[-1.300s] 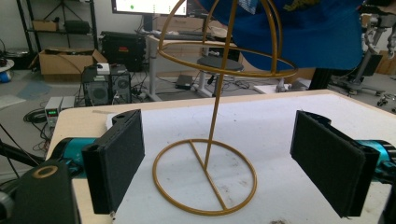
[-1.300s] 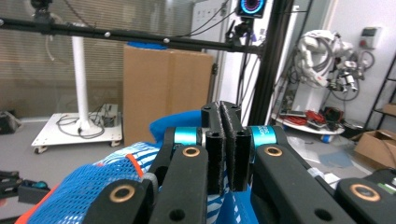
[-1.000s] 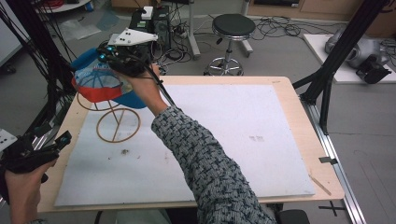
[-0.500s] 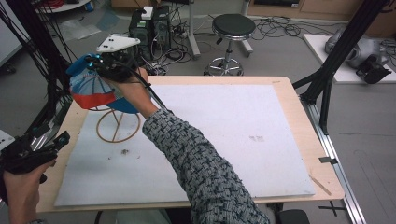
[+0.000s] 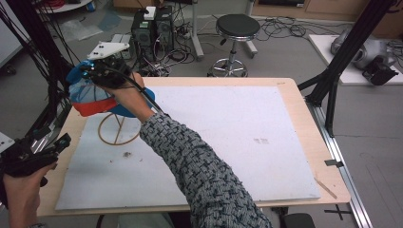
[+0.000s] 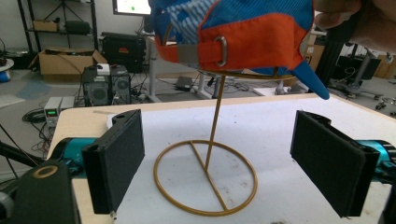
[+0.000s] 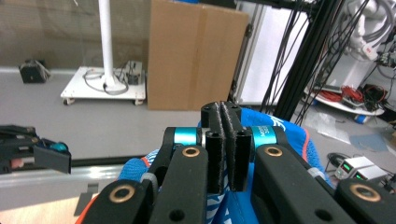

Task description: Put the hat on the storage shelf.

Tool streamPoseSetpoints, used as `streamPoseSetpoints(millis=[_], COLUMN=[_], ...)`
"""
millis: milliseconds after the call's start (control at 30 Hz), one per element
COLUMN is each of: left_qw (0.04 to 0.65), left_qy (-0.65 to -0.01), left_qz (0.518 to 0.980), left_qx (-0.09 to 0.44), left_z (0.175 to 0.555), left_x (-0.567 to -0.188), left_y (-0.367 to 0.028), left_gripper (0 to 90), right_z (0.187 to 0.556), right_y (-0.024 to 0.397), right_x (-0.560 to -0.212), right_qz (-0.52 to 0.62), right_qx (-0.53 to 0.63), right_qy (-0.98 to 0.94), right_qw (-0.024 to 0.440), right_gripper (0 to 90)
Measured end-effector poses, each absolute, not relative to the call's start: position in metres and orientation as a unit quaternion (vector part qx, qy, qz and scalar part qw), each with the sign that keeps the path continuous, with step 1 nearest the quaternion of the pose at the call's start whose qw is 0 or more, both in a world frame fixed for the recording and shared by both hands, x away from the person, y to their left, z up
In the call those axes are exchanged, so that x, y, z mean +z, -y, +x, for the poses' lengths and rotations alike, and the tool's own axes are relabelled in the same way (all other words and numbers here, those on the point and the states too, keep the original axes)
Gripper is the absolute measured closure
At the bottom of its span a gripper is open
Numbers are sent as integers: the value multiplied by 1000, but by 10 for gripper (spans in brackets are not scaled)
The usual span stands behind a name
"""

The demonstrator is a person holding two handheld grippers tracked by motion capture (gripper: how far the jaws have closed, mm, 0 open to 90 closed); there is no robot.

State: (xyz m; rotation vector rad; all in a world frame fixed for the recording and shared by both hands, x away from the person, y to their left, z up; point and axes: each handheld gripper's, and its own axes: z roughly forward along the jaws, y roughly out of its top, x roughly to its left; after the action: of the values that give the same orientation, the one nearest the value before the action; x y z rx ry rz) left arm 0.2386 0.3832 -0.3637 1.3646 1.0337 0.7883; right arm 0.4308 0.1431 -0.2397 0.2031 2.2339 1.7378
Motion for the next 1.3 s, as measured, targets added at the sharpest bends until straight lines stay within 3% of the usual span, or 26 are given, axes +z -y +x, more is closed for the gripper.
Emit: streamPoseSetpoints(millis=[400,600,833,1167,1300], left_qw=[589,589,589,589,587], left_qy=[-444,-444,-444,-444,-445], left_qz=[585,584,585,585,587], left_qx=[338,337,337,337,335], left_z=[238,239,239,239,239], left_x=[-364,-364,-364,-364,-365], left_y=[-384,-384,-384,-384,-384], left_gripper=[179,179,179,179,179], right_z=[431,431,432,434,435], right_y=[-151,-151,-153,-148,-145], right_x=[-244,-245,-247,-247,-246], right_qz=[75,74,75,88,97], right_qx=[582,578,572,578,583], right_qy=[-796,-800,-805,-802,-798], right_qw=[153,144,139,123,117], right_gripper=[875,789,764,639,536])
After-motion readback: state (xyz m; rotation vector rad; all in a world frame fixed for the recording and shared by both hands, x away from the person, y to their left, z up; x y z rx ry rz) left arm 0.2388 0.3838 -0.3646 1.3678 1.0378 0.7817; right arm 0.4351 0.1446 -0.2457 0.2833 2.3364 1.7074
